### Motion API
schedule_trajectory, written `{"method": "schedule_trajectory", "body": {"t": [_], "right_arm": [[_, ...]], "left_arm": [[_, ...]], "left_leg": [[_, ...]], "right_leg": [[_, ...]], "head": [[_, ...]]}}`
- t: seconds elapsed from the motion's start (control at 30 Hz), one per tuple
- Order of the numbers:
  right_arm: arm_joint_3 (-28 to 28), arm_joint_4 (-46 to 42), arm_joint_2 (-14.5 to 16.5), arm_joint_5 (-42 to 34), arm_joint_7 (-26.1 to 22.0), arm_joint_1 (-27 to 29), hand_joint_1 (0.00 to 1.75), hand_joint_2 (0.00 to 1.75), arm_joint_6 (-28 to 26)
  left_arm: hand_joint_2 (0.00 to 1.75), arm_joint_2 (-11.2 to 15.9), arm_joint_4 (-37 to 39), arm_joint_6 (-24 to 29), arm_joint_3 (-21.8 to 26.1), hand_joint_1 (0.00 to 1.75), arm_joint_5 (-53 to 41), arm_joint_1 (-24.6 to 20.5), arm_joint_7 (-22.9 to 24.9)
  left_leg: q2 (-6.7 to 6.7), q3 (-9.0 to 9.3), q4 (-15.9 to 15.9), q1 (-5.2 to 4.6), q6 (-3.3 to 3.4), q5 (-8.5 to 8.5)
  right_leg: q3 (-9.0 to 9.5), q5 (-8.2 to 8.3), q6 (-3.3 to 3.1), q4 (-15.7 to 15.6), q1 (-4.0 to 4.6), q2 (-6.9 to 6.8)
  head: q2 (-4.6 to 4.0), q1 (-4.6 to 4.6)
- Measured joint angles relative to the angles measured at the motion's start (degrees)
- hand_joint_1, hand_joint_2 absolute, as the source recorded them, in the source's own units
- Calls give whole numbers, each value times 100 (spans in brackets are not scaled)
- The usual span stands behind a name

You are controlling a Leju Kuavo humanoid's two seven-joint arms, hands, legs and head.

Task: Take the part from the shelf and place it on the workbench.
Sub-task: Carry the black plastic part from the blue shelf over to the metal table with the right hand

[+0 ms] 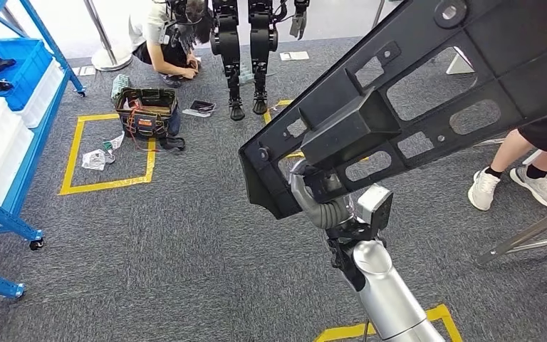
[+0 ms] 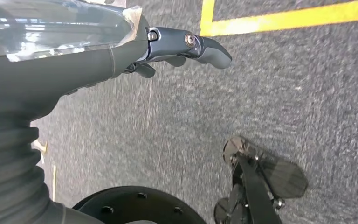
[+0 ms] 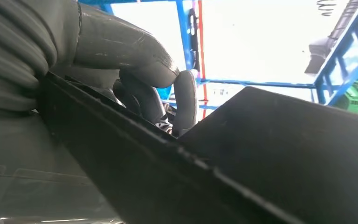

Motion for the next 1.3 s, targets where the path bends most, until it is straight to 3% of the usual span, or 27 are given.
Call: {"method": "schedule_trajectory", "body": {"t": [0.07,0.13,0.17,0.2,0.23,0.3,0.37,0.43,0.47,0.53,0.6,0.63,0.67,0.7,0.77,0.8,0.87,0.9,0.97,1.07,1.1,1.17,1.2,1.23,1.27,1.3], "right_arm": [[15,2,-12,-1,2,-20,175,175,-8],[33,11,-21,-4,5,-23,175,175,-28],[42,17,-30,-6,7,-13,175,175,-40],[49,23,-40,-8,9,-4,175,175,-50],[54,27,-47,-10,10,3,175,175,-54],[64,28,-54,-10,10,4,175,175,-57],[76,28,-46,-10,10,5,175,175,-58],[86,28,-48,-9,10,15,175,175,-64],[89,28,-51,-9,9,25,175,175,-69],[91,28,-42,-9,10,33,175,175,-77],[99,31,-11,-10,12,35,175,175,-79],[106,37,2,-10,14,41,175,175,-79],[112,46,8,-10,17,51,175,175,-79],[116,57,9,-9,21,62,175,175,-80],[120,75,11,-8,27,82,175,175,-81],[121,81,15,-6,27,86,175,175,-84],[121,87,21,-2,28,93,175,175,-94],[122,89,22,0,29,104,175,175,-99],[123,91,13,1,32,138,175,175,-105],[126,91,-9,4,33,156,175,175,-109],[128,91,-11,5,33,154,175,175,-109],[131,91,-10,5,34,152,175,175,-109],[133,92,-10,5,34,156,175,175,-110],[135,96,-14,6,35,165,175,175,-111],[137,103,-21,10,37,179,175,175,-117],[138,111,-28,14,40,189,175,175,-126]], "left_arm": [[175,2,0,1,0,0,0,4,1],[175,4,-1,-3,0,0,0,11,2],[175,6,-1,-13,-1,0,-1,12,2],[175,7,-1,-24,-1,0,-1,11,1],[175,7,-1,-36,-2,0,-2,9,-2],[175,3,1,-54,-3,0,-10,7,-10],[175,1,1,-59,-3,0,-24,8,-15],[175,-7,1,-55,-4,0,-36,3,-15],[175,-11,0,-50,-4,0,-40,-5,-14],[175,-17,0,-36,-4,0,-46,-12,-11],[175,-16,1,-27,-4,0,-50,-2,-8],[175,-16,1,-25,-4,0,-52,5,-6],[175,-16,1,-23,-4,0,-52,10,-5],[175,-15,1,-24,-4,0,-52,12,-4],[175,-11,1,-26,-4,0,-54,13,-8],[175,-11,1,-31,-4,0,-54,14,-10],[175,-15,1,-40,-5,0,-58,15,-18],[175,-16,1,-44,-6,0,-60,15,-21],[175,-14,1,-44,-7,0,-62,12,-30],[175,-15,1,-45,-7,0,-62,10,-38],[175,-15,1,-45,-7,0,-61,11,-40],[175,-15,1,-45,-7,0,-62,12,-42],[175,-15,1,-45,-7,0,-62,15,-42],[175,-14,1,-45,-7,0,-62,19,-43],[175,-13,1,-76,-7,0,-71,21,-45],[175,-10,1,-116,-8,0,-80,24,-48]], "left_leg": [[160,5,-32,-21,73,23],[331,-1,-32,-53,104,18],[418,-2,-32,-63,109,13],[495,-1,-31,-69,112,8],[563,2,-31,-72,111,3],[680,17,-26,-92,87,-17],[785,34,-21,-119,41,-42],[903,61,-35,-125,-11,-58],[896,63,-24,-111,-44,-80],[653,-26,205,-80,-100,-247],[327,-343,871,-59,-137,-593],[258,-530,1234,-55,-153,-738],[230,-671,1479,-48,-169,-795],[222,-717,1523,-33,-183,-737],[157,-507,1019,29,-214,-361],[23,-338,655,70,-238,-200],[-210,-114,175,109,-246,-62],[-252,-86,119,92,-220,-83],[-121,-65,91,50,-121,-53],[83,-32,19,36,22,8],[117,-28,13,26,41,12],[139,-29,12,21,50,12],[177,-31,12,12,54,10],[243,-34,12,-1,61,7],[368,-34,13,-15,62,-1],[509,-26,14,-35,56,-13]], "right_leg": [[-283,-247,-40,570,21,-340],[-646,-525,-68,1340,28,-453],[-721,-569,-54,1517,27,-468],[-670,-527,-24,1448,28,-487],[-514,-427,9,1176,30,-522],[-46,-199,34,368,66,-753],[212,-90,-19,-81,130,-924],[223,-61,-86,-137,163,-837],[231,-45,-117,-156,129,-766],[259,-11,-196,-202,58,-641],[269,4,-254,-214,30,-520],[267,6,-267,-212,31,-452],[267,7,-272,-209,31,-378],[269,7,-271,-204,28,-302],[270,-1,-255,-173,10,-147],[253,-12,-229,-140,8,-71],[188,-27,-149,-77,11,65],[152,-17,-103,-70,8,126],[94,21,-17,-88,-21,203],[-133,-124,-7,255,7,-218],[-205,-187,-22,391,21,-352],[-258,-233,-32,493,23,-389],[-359,-308,-44,700,23,-406],[-509,-407,-51,1010,24,-427],[-500,-398,-26,1028,25,-480],[-395,-357,-10,871,36,-641]], "head": [[0,26],[0,40],[0,40],[0,42],[0,42],[0,40],[0,34],[0,32],[0,32],[0,19],[0,-10],[0,-22],[0,-26],[0,-28],[0,-28],[0,-28],[0,-25],[0,-26],[0,-26],[0,11],[0,26],[0,35],[0,35],[0,36],[0,38],[0,40]]}}
